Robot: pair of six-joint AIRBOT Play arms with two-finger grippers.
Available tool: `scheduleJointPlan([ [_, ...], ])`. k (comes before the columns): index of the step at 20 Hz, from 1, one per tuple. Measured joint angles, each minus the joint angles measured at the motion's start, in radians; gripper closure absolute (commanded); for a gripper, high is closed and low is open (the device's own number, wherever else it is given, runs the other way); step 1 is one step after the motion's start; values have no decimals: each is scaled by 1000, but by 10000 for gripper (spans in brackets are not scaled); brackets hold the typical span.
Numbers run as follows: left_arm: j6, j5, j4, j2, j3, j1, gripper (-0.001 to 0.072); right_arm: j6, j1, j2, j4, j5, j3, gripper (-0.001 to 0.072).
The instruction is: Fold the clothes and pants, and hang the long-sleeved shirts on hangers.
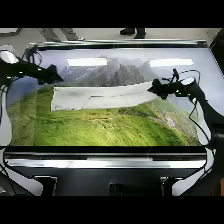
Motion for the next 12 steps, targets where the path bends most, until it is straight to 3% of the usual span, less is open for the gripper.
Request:
scheduleJointPlan([
  [6, -147, 101, -14, -120, 0, -246, 691, 86, 0, 222, -87, 93, 1, 683],
  [12, -291, 292, -162, -262, 0, -486, 691, 177, 0, 385, -137, 177, 1, 683],
])
